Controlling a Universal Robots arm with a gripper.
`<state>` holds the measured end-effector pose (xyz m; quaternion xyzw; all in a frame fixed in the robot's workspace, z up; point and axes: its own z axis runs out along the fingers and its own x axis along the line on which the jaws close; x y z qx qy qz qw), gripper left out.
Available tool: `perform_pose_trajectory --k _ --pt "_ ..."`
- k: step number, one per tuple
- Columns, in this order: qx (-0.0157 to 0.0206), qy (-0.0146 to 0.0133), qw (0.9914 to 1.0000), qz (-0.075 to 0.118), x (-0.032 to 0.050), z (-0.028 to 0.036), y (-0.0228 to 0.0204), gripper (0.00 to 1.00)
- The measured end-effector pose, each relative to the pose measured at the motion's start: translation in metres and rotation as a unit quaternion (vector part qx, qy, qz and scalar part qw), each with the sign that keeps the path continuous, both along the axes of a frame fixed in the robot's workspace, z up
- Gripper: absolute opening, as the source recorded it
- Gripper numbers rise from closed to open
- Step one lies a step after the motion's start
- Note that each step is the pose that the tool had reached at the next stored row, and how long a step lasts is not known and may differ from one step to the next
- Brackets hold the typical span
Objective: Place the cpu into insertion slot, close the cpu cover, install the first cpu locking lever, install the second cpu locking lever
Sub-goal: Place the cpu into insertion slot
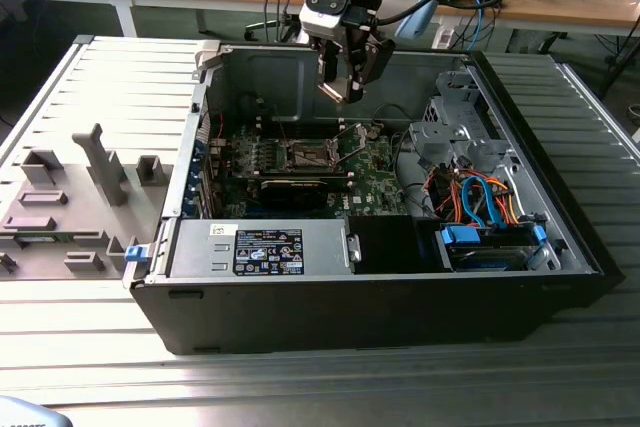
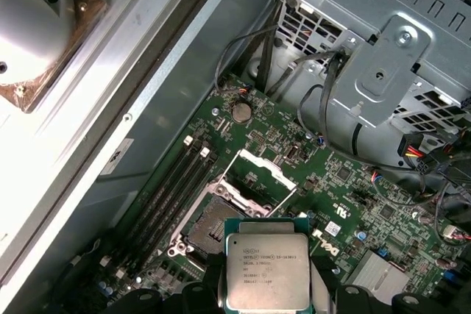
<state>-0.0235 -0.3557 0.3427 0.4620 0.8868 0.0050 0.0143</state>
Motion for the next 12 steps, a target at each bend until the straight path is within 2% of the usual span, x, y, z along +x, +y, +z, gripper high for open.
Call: perform_pose_trajectory --k 12 --pt "0.0 0.0 1.0 -0.003 0.0 0.0 0.0 0.55"
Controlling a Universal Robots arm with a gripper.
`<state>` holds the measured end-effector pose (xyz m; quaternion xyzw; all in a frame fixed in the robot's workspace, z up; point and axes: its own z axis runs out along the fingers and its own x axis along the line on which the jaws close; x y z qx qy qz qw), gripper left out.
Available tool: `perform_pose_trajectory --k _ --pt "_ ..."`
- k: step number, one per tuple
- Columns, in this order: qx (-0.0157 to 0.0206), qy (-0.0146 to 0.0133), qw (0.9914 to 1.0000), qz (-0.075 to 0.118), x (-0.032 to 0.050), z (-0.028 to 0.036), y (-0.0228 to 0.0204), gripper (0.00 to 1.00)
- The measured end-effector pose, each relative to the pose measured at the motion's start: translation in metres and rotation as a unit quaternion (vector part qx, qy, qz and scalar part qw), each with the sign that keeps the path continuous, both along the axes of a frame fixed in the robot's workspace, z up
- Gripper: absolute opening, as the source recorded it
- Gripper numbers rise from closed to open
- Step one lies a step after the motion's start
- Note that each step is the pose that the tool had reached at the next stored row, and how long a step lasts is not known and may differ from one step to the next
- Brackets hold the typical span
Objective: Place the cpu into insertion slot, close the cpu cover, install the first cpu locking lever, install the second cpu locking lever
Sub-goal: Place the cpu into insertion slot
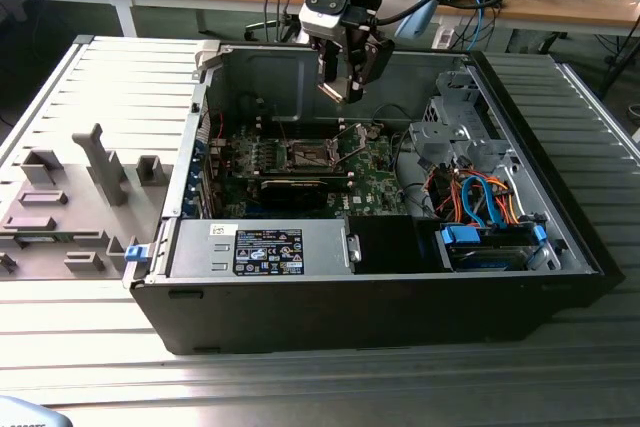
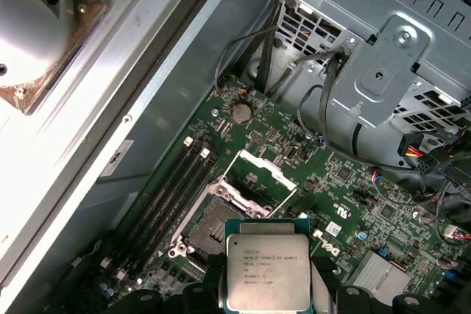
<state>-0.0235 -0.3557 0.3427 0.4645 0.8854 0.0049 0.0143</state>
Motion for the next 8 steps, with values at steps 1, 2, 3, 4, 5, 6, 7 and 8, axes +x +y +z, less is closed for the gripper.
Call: perform_pose_trajectory --k 1,2,3,4,5,6,7,8 --pt "0.0 0.0 1.0 0.0 0.0 0.0 0.0 0.55" --pt "0.0 0.0 1.0 0.0 0.0 0.0 0.0 0.55" --pt "0.0 0.0 1.0 -0.001 0.0 0.0 0.0 0.55" --pt "0.0 0.0 1.0 -0.001 0.0 0.0 0.0 0.55" --pt "0.0 0.0 1.0 -0.001 0.0 0.0 0.0 0.55" --pt "0.0 0.0 1.0 -0.001 0.0 0.0 0.0 0.55" --pt "0.0 0.0 1.0 -0.001 0.0 0.0 0.0 0.55" --pt "0.0 0.0 1.0 -0.003 0.0 0.0 0.0 0.55"
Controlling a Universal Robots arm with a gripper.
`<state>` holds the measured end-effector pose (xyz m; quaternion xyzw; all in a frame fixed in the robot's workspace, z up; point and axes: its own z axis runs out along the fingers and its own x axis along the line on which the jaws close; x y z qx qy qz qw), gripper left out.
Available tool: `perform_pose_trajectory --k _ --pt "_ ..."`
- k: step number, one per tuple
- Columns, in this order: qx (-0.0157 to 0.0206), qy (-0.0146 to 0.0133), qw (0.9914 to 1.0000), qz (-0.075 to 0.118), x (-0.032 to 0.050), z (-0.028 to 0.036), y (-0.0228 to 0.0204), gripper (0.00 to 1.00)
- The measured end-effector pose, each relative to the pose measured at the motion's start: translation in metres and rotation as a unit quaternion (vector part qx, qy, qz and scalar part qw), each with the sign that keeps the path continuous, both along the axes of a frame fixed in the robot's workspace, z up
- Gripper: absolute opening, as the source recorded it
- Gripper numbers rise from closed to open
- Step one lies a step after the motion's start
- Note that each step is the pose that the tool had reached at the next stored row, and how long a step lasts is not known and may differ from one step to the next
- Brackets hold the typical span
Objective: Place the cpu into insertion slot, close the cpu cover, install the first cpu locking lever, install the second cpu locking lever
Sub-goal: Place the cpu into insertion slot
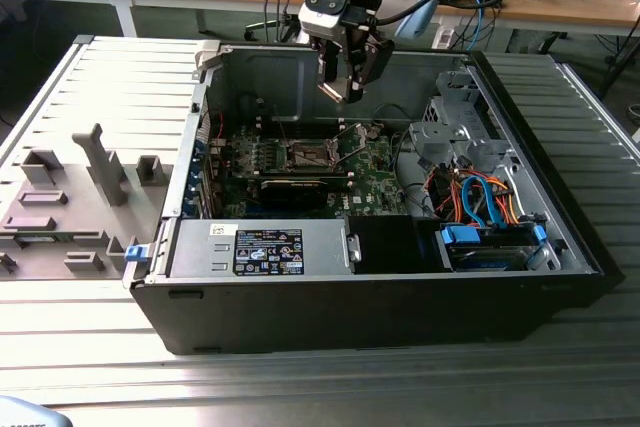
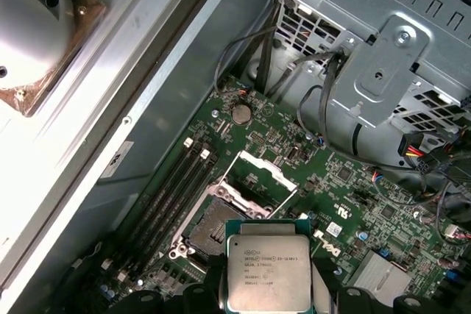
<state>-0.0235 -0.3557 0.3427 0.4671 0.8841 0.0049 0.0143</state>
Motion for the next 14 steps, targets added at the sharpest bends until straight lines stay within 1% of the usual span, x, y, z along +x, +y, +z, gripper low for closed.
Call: perform_pose_trajectory --k 14 --pt "0.0 0.0 0.99999 -0.005 0.0 0.0 0.0 0.55"
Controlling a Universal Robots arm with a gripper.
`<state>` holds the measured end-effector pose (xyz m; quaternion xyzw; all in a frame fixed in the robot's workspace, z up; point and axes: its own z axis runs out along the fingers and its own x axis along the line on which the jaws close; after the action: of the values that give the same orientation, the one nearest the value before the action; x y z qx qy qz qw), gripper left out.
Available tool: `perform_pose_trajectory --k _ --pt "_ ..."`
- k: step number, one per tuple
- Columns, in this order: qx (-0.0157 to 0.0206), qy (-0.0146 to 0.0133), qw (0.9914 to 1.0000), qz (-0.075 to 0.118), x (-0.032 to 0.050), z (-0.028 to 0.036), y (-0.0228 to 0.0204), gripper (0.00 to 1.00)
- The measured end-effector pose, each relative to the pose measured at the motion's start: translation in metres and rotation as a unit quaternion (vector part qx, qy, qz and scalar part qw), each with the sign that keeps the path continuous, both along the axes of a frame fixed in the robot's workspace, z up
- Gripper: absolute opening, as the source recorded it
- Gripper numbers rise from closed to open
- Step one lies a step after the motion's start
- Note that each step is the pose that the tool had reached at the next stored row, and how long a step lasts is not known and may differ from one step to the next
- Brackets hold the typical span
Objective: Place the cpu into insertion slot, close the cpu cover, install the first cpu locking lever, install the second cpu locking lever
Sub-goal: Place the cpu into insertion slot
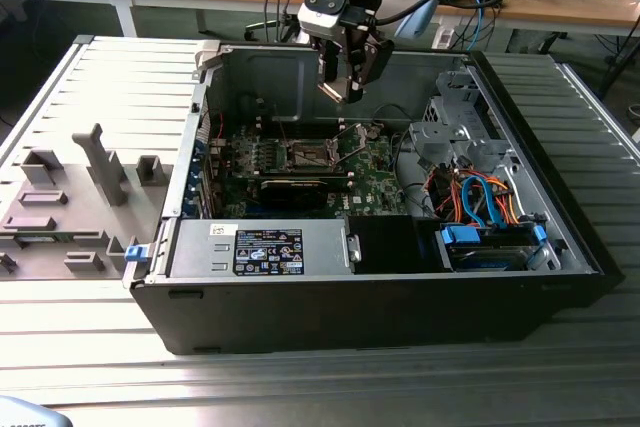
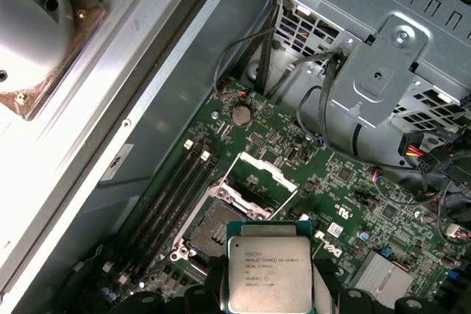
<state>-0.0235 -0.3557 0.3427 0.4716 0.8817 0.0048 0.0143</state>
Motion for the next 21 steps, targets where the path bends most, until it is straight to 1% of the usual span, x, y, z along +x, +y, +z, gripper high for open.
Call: perform_pose_trajectory --k 21 --pt "0.0 0.0 0.99999 -0.005 0.0 0.0 0.0 0.55"
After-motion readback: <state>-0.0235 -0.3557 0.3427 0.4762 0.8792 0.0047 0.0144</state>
